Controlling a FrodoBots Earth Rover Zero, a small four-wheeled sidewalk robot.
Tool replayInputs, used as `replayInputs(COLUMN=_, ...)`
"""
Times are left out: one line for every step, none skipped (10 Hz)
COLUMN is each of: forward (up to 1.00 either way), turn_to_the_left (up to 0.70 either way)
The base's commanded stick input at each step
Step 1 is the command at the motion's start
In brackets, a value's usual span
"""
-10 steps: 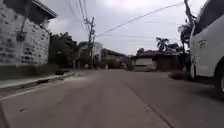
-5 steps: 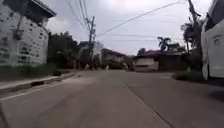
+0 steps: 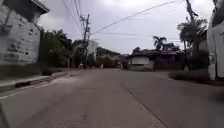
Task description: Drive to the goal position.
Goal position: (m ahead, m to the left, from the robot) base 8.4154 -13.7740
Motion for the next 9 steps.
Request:
replayInputs(forward=0.7, turn_to_the_left=0.0)
replayInputs(forward=0.7, turn_to_the_left=0.0)
replayInputs(forward=0.7, turn_to_the_left=0.0)
replayInputs(forward=0.7, turn_to_the_left=0.0)
replayInputs(forward=0.7, turn_to_the_left=0.0)
replayInputs(forward=0.7, turn_to_the_left=-0.04)
replayInputs(forward=0.7, turn_to_the_left=-0.2)
replayInputs(forward=0.7, turn_to_the_left=-0.35)
replayInputs(forward=0.7, turn_to_the_left=-0.35)
